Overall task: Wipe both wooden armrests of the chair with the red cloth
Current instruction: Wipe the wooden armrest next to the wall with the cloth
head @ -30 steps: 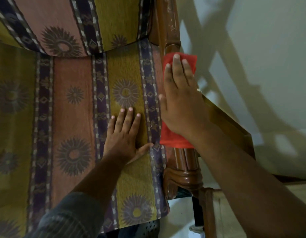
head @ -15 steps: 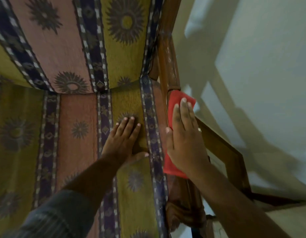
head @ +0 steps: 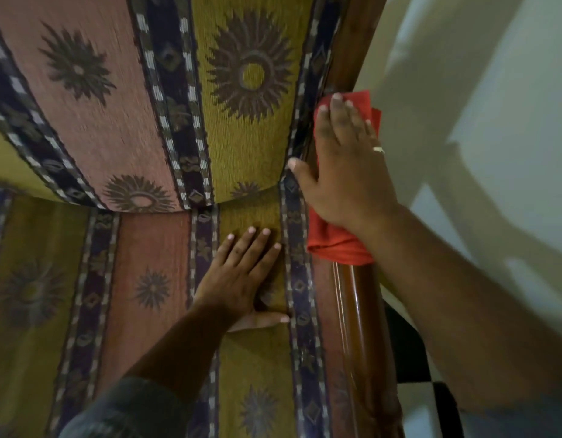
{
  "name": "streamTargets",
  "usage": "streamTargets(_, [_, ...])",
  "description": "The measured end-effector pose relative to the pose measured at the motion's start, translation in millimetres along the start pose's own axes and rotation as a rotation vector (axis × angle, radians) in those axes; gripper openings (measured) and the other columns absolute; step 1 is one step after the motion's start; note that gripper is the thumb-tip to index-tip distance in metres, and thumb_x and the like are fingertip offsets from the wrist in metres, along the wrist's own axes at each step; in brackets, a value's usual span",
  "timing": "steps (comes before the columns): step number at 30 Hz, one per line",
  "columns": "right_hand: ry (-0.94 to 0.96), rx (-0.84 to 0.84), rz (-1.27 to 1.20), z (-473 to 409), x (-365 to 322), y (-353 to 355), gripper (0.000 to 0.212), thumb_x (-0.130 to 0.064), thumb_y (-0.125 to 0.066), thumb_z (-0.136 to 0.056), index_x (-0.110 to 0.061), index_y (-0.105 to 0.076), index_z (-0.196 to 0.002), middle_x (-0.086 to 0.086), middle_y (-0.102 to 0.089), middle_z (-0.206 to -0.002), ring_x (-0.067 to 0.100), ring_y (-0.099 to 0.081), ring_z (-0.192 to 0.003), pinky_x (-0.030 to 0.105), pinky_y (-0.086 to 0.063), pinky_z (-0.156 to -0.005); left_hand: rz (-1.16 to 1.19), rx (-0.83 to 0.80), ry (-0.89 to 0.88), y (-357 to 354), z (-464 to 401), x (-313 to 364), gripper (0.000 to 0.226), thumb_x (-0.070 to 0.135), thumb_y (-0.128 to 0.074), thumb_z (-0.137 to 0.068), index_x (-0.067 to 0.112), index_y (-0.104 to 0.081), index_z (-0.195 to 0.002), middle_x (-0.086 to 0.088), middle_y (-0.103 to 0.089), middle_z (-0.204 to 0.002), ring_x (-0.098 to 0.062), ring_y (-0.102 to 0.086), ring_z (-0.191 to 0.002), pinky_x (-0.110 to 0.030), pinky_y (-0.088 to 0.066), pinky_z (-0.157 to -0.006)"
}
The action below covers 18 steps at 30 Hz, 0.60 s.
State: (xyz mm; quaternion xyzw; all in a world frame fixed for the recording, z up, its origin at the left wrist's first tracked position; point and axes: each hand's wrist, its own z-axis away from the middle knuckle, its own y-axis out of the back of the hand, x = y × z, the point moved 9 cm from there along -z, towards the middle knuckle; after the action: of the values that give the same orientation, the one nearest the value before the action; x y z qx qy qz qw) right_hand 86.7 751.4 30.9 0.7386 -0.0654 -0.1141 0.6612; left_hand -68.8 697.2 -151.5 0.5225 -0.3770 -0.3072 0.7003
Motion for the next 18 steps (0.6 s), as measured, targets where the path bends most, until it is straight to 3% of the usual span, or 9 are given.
streamTargets(6, [-0.308, 0.038, -0.286, 23.8, 24.5, -2.0, 0.089, -0.064, -0.035, -0.096, -0.007, -0.001, -0.156, 0.017, -0.004, -0.166, 0.032, -0.007, -0.152, 0.045, -0.016, -0.119, 0.007, -0.005, 0.082, 1.3, 5.7, -5.4, 0.133, 0.102, -0.029, -0.062, 0.010, -0.017, -0.157, -0.014, -0.012, -0.166, -0.033, -0.008, -0.154, -0.056, -0.008, -0.122])
streamTargets(11, [-0.093, 0.043, -0.057, 17.8, 9.0, 2.1, 0.086, -0.059, -0.034, -0.097, -0.001, -0.006, -0.154, 0.021, -0.003, -0.165, 0.035, -0.002, -0.153, 0.048, -0.011, -0.123, 0.025, 0.021, 0.075, 3.1, 1.3, -6.1, 0.132, 0.102, -0.029, -0.063, 0.009, -0.020, -0.157, -0.014, -0.015, -0.166, -0.034, -0.011, -0.153, -0.057, -0.010, -0.122])
streamTargets(18, [-0.015, 0.013, 0.012, -23.7, 7.2, 0.9, 0.091, -0.060, -0.044, -0.092, -0.004, -0.008, -0.155, 0.018, -0.007, -0.165, 0.034, -0.005, -0.152, 0.049, -0.012, -0.123, -0.003, 0.021, 0.092, 4.6, 1.0, -6.6, 0.131, 0.101, -0.027, -0.064, 0.009, -0.023, -0.156, -0.015, -0.017, -0.165, -0.035, -0.014, -0.153, -0.057, -0.011, -0.121])
